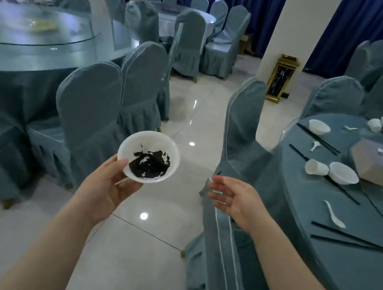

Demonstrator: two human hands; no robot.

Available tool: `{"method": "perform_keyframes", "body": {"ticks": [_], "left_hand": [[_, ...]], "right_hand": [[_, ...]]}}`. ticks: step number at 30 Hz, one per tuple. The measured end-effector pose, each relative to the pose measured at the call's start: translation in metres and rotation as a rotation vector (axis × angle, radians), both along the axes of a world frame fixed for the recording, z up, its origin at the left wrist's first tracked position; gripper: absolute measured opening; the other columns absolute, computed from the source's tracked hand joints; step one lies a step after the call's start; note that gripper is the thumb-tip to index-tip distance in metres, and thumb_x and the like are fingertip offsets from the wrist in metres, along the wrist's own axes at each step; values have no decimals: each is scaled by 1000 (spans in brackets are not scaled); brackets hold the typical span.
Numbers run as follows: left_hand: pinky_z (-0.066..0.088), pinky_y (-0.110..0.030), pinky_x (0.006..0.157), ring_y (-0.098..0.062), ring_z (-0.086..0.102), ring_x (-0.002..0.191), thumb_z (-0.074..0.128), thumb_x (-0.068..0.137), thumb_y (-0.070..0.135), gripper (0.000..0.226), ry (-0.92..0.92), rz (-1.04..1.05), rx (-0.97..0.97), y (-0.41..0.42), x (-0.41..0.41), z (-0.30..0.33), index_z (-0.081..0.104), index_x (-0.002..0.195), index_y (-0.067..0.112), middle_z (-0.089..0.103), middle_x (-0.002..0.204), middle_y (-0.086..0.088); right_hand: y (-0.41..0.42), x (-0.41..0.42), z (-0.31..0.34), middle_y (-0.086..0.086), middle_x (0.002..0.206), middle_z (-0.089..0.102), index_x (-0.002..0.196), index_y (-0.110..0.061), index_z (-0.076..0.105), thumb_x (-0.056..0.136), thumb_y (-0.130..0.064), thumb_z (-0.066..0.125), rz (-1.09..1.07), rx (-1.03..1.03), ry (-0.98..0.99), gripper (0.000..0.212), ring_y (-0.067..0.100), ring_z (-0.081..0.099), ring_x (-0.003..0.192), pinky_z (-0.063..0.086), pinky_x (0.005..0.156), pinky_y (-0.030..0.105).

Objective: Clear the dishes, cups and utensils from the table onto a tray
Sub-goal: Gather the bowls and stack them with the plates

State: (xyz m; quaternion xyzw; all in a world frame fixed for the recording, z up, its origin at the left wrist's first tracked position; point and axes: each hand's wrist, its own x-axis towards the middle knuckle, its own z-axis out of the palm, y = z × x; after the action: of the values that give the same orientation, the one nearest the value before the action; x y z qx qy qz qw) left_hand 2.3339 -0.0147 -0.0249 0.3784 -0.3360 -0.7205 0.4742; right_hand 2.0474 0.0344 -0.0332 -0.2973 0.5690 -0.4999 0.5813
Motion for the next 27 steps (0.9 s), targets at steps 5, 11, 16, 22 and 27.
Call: {"method": "perform_keyframes", "body": {"ticks": [5, 11, 16, 22, 27], "left_hand": [[57, -27, 73, -20, 70, 97, 61, 85, 27, 23, 2, -6, 27, -56, 31, -2, 73, 104, 22, 70, 113, -8], [57, -28, 69, -23, 71, 93, 68, 73, 29, 25, -2, -32, 72, -157, 21, -8, 76, 96, 22, 71, 108, -10], [58, -28, 66, -22, 72, 90, 56, 90, 23, 21, -17, -60, 73, -260, -16, 3, 77, 93, 21, 73, 105, -9], [59, -29, 66, -18, 72, 85, 51, 94, 20, 20, -4, -149, 58, -362, -85, 13, 68, 105, 17, 74, 97, -7], [59, -29, 66, -18, 72, 82, 48, 96, 19, 22, -16, -356, 82, -434, -162, 11, 61, 113, 13, 73, 97, -8]], "right_hand": [[-34, 0, -8, 10, 99, 74, 106, -8, 68, 97, -21, 51, -122, 21, 34, 23, 22, 71, 82, 54, 75, 32], [-105, -34, -20, 4, 89, 74, 99, -14, 68, 97, -20, 49, -291, 23, 40, 20, 18, 71, 75, 51, 67, 29], [-179, -66, -34, 8, 95, 72, 100, -13, 67, 97, -18, 49, -384, 65, 27, 19, 23, 66, 80, 49, 69, 30], [-237, -113, -43, 8, 90, 70, 100, -11, 64, 97, -14, 50, -587, 100, -14, 15, 19, 64, 73, 46, 62, 26], [-260, -160, -40, 6, 88, 69, 98, -12, 64, 97, -13, 51, -799, 120, -19, 13, 20, 63, 74, 44, 64, 27]]}}
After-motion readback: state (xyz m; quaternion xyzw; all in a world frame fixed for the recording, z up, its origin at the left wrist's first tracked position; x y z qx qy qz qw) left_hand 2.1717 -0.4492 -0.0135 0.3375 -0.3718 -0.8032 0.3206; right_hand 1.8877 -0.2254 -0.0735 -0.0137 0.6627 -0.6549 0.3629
